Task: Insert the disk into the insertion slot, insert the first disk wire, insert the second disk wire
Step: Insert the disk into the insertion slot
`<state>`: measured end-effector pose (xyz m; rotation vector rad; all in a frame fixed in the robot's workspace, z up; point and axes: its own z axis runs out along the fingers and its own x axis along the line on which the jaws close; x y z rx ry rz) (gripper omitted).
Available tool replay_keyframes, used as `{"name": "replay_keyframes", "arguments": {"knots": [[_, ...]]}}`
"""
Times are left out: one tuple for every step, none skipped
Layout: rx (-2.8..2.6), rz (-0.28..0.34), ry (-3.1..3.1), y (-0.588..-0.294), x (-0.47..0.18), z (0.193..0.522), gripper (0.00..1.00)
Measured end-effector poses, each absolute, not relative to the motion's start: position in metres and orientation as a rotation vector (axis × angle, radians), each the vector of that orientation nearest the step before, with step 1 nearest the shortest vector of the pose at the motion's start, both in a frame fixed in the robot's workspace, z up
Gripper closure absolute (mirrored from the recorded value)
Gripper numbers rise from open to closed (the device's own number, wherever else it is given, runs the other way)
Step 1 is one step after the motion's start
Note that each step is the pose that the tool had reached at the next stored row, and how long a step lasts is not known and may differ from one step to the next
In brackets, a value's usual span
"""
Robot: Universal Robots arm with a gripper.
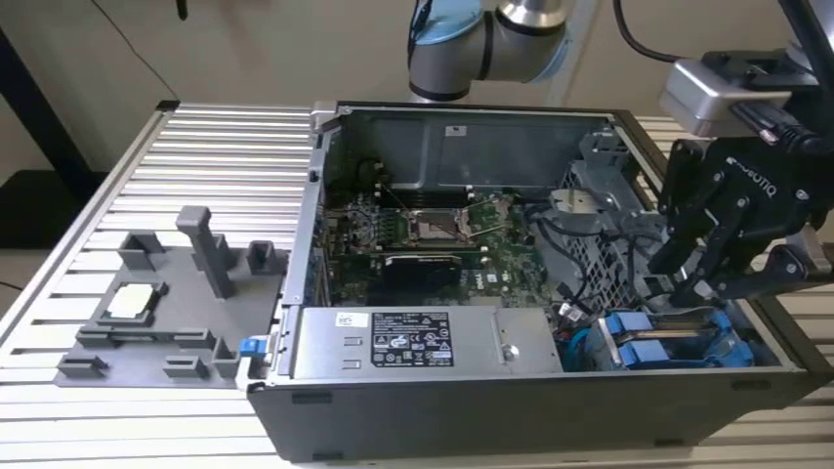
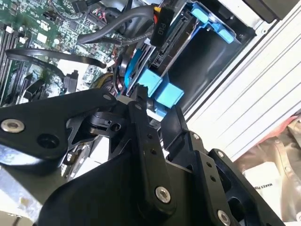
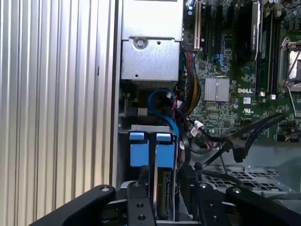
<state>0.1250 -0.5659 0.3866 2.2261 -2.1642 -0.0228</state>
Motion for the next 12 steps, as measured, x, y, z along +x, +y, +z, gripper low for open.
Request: {"name": "replay_keyframes", "arguments": {"knots": [[2.233, -0.018, -2.171, -0.5659, 0.1249, 0.3867, 0.6], [2.245, -0.017, -2.182, -0.5659, 0.1246, 0.3868, 0.6], [2.258, -0.018, -2.194, -0.5658, 0.1244, 0.3868, 0.6], [2.27, -0.021, -2.206, -0.5659, 0.1241, 0.3868, 0.6], [2.284, -0.025, -2.217, -0.5658, 0.1238, 0.3867, 0.6], [2.297, -0.029, -2.229, -0.5658, 0.1236, 0.3868, 0.6], [2.31, -0.034, -2.242, -0.5658, 0.1233, 0.3868, 0.6], [2.323, -0.038, -2.253, -0.5658, 0.1231, 0.3868, 0.6], [2.337, -0.043, -2.266, -0.5659, 0.1229, 0.3868, 0.6], [2.349, -0.047, -2.278, -0.5658, 0.1228, 0.3868, 0.6], [2.362, -0.052, -2.289, -0.5659, 0.1228, 0.3868, 0.6], [2.373, -0.054, -2.296, -0.5659, 0.1227, 0.3868, 0.6]]}}
